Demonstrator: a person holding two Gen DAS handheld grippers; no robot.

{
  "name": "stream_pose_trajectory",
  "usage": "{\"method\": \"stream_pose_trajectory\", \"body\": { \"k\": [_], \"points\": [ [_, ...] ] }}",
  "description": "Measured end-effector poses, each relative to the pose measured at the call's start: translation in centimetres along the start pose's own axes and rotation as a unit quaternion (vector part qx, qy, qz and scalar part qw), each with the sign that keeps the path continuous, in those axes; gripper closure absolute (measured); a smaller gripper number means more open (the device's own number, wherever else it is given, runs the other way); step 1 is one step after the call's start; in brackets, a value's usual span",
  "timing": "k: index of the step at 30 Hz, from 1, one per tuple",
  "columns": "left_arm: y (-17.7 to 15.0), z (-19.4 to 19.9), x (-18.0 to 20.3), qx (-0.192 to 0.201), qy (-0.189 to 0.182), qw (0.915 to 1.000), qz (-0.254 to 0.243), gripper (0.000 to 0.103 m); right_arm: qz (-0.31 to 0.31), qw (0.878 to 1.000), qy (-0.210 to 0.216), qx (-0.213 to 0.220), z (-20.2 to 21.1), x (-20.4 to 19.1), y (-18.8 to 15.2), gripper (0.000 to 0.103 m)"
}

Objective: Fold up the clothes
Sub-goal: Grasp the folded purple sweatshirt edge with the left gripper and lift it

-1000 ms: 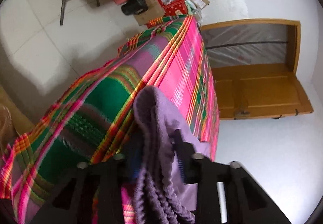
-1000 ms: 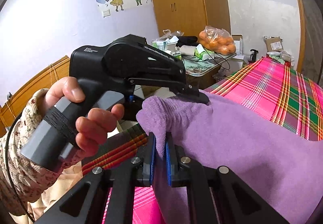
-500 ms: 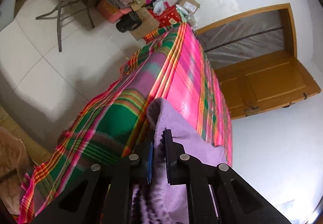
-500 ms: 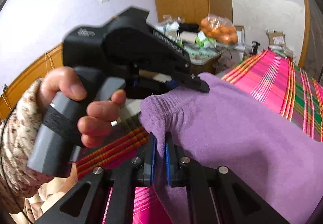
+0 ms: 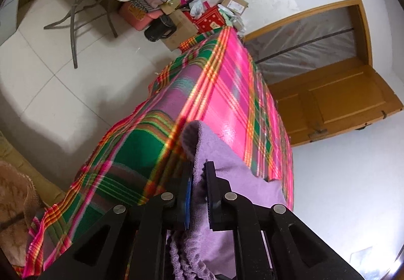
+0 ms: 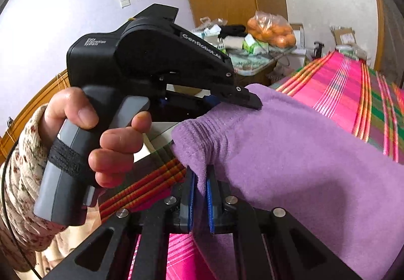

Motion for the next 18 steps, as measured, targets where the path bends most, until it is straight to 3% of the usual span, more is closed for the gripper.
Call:
{"method": "stream_pose_trajectory", "body": {
  "k": [18],
  "points": [
    [-3.2,1.4,11.0,-0.005,-0.072,0.9945,-0.076,0.093,-0.024,0.995,-0.017,0.098,9.9,2.4,0.9,0.095]
  ]
}}
Point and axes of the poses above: each gripper's, at about its wrist camera, not at the fingertips, and z roughly against the way its jaws point, x to its right, y to its top, the point moved 4 cm from there along -z, roughly the way its jaws point, and after that the axes turned 12 degrees about x, right-handed, at the moved point
